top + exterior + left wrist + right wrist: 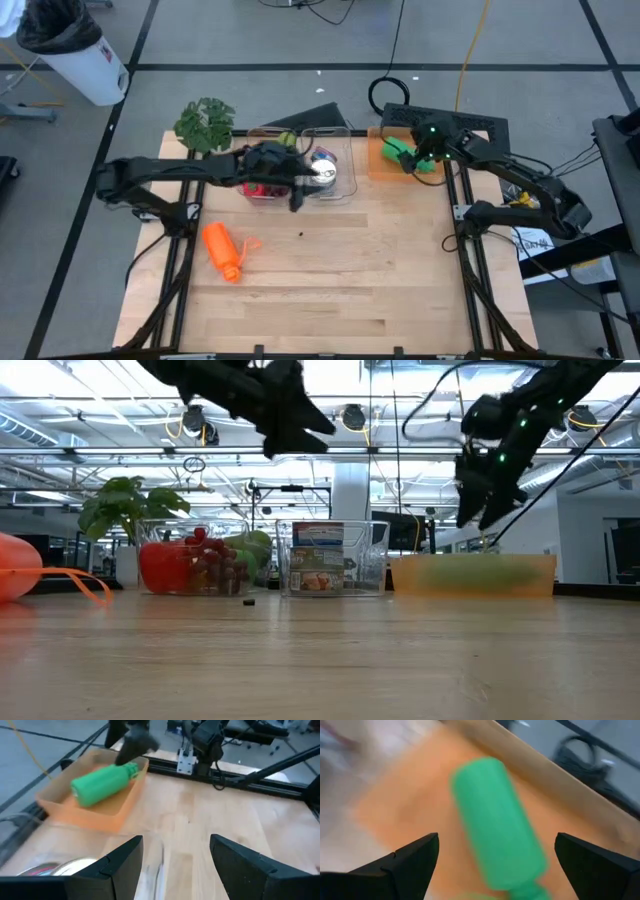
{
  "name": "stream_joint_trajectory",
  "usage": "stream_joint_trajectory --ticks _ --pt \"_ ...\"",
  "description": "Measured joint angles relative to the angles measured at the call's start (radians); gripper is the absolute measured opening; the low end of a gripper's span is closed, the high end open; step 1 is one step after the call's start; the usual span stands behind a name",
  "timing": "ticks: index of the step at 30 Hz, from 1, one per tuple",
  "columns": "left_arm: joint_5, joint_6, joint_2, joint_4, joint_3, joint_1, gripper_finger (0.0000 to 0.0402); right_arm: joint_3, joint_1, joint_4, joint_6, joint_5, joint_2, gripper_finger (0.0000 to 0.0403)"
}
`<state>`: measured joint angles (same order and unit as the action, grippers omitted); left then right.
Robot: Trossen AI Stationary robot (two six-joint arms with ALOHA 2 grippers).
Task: Pick & Place Food Item
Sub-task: Put the orange water bottle into the orange bin
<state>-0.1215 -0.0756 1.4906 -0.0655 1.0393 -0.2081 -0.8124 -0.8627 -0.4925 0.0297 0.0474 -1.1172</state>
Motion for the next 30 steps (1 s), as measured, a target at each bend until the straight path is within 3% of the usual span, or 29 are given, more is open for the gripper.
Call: stream_joint_trajectory --ticks 5,8,12,17,20,22,30 --pt "0.002 -0.008 -0.167 0.379 0.001 0.016 0.0243 0.000 0.034 0.066 0.060 -0.222 0.107 0.0375" --pt "-0.002 -0.174 -0.261 0.732 0.001 0.059 0.0243 0.000 0.082 0.135 0.106 -0.312 0.169 0.0375" --pt "0.070 -0.547 -0.362 1.176 -0.002 0.179 0.0243 0.000 0.184 0.196 0.124 -0.370 0.226 0.0373" --pt "0.104 -1.202 -0.431 1.512 -0.021 0.458 0.0243 0.000 0.355 0.275 0.141 -0.366 0.240 0.0369" --pt "0.148 -1.580 -0.431 1.608 -0.048 0.638 0.0243 0.000 0.465 0.319 0.128 -0.365 0.236 0.0369" --pt "0.180 -1.746 -0.424 1.598 -0.083 0.729 0.0243 0.000 0.528 0.350 0.114 -0.364 0.232 0.0369" --pt "0.194 -1.989 -0.336 1.450 -0.248 0.818 0.0243 0.001 0.678 0.447 0.059 -0.363 0.238 0.0368"
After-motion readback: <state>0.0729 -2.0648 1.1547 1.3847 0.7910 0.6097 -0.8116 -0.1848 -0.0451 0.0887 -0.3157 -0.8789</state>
